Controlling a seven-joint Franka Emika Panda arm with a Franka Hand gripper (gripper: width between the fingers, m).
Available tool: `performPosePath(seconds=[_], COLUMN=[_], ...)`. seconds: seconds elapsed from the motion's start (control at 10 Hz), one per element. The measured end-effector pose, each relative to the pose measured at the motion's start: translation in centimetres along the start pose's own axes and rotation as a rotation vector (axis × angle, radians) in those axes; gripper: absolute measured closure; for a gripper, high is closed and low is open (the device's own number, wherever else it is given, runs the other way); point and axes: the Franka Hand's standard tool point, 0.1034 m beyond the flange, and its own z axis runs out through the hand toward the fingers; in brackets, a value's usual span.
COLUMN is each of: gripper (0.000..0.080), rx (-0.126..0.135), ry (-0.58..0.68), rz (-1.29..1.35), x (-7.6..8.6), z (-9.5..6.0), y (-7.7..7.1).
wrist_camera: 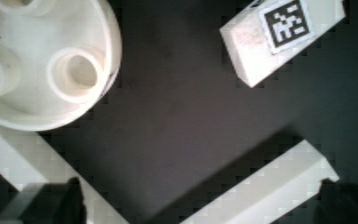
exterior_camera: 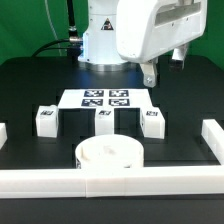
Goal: Assemble stool
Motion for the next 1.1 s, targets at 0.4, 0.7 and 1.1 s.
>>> performPosePath(seconds=[0.4, 0.7, 1.1], gripper=[0.015, 0.015, 0.015], rx=[0.0, -0.008, 0.018], ry=[0.0, 0.013, 0.007], rz=[0.0, -0.075, -0.114], x=[0.0, -2.3, -4.0], z=[0.0, 2.9, 6.9], y=[0.0, 1.4, 3.7])
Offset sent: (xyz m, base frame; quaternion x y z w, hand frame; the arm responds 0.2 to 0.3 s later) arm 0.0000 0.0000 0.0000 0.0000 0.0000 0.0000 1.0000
